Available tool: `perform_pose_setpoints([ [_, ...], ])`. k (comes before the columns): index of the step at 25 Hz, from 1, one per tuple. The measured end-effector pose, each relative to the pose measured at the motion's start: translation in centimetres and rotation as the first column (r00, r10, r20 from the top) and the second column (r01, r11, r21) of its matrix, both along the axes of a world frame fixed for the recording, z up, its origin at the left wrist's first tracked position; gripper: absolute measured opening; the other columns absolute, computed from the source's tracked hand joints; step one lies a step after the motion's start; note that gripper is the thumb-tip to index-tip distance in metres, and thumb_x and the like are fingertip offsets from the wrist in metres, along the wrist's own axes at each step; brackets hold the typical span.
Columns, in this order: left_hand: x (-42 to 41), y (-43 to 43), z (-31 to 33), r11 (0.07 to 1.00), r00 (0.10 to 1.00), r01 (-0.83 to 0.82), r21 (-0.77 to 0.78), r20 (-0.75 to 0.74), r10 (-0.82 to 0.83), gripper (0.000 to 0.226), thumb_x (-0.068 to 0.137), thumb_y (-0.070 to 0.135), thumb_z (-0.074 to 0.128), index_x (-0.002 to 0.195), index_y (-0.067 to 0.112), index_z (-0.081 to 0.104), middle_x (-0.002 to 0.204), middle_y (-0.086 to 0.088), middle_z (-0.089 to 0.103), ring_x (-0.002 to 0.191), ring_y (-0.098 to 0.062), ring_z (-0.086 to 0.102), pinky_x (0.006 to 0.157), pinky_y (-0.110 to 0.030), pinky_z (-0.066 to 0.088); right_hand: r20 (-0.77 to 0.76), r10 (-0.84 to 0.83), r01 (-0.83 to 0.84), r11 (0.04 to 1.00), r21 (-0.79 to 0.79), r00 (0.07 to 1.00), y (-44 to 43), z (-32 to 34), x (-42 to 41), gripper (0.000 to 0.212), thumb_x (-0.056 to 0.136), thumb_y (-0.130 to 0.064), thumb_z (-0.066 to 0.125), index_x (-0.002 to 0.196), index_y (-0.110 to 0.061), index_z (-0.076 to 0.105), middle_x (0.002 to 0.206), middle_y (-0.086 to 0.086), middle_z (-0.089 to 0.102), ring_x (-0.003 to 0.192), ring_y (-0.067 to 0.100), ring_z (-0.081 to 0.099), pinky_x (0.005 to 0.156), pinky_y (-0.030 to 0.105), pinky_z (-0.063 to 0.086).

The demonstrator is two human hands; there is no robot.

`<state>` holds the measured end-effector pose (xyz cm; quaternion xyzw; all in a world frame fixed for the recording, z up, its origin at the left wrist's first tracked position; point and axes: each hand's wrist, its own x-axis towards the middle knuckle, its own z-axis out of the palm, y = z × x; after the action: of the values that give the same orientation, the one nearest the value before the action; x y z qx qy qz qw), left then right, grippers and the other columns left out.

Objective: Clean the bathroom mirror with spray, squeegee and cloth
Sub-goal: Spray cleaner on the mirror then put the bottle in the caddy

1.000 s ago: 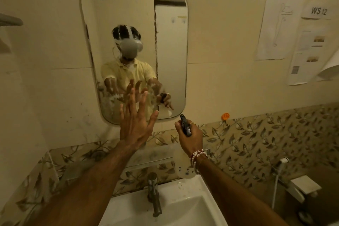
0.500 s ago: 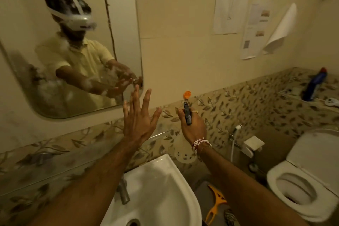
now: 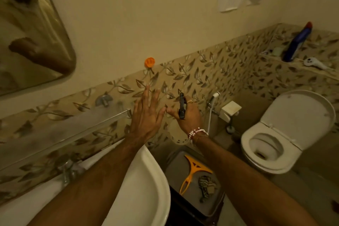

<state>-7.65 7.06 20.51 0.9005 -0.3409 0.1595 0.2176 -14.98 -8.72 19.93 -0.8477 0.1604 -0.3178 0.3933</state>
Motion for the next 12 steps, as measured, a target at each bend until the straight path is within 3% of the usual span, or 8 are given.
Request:
perform_pose_setpoints([
  [4, 1.9, -2.3, -3.8, 0.977, 0.987, 0.139, 0.16, 0.054, -0.15, 0.067, 0.103, 0.04, 0.048, 0.163, 0.02, 0.026, 0.172, -0.013, 0.017, 0.158, -0.03, 0.022, 0.125, -0.057, 0.019, -0.121, 0.019, -0.013, 0.999, 0.053, 0.992, -2.1, -5.0, 0.9, 0.09, 0.062, -0.077, 0.07, 0.133, -0.026, 0.047, 0.118, 0.003, 0.066, 0.103, 0.022, 0.063, 0.083, 0.035, 0.054],
  [7, 3.7, -4.2, -7.3, 0.948, 0.971, 0.22, 0.229, 0.047, -0.236, 0.076, 0.098, 0.033, 0.061, 0.163, 0.019, 0.024, 0.171, -0.014, 0.021, 0.156, -0.032, 0.027, 0.125, -0.056, 0.019, -0.179, 0.004, 0.009, 0.998, 0.069, 0.984, -3.3, -9.3, 1.6, 0.092, 0.063, -0.07, 0.074, 0.137, -0.025, 0.045, 0.121, 0.004, 0.065, 0.105, 0.022, 0.063, 0.081, 0.027, 0.048],
  [9, 4.7, -4.7, -9.9, 0.944, 0.98, 0.192, 0.267, -0.01, -0.196, 0.077, 0.101, 0.036, 0.056, 0.165, 0.022, 0.015, 0.173, -0.012, 0.014, 0.158, -0.03, 0.02, 0.126, -0.056, 0.016, -0.227, -0.014, 0.029, 0.998, 0.06, 0.974, -3.9, -12.5, 1.7, 0.09, 0.065, -0.066, 0.076, 0.138, -0.023, 0.045, 0.119, 0.005, 0.066, 0.104, 0.023, 0.064, 0.079, 0.027, 0.048],
  [12, 6.7, -5.4, -15.0, 0.918, 0.98, 0.2, 0.342, -0.083, -0.183, 0.077, 0.103, 0.045, 0.048, 0.165, 0.026, 0.006, 0.174, -0.009, -0.002, 0.161, -0.029, 0.007, 0.127, -0.058, 0.011, -0.346, -0.009, 0.047, 0.994, 0.103, 0.938, -4.6, -17.7, 2.2, 0.096, 0.063, -0.071, 0.073, 0.138, -0.02, 0.042, 0.111, 0.008, 0.069, 0.098, 0.026, 0.067, 0.08, 0.04, 0.057],
])
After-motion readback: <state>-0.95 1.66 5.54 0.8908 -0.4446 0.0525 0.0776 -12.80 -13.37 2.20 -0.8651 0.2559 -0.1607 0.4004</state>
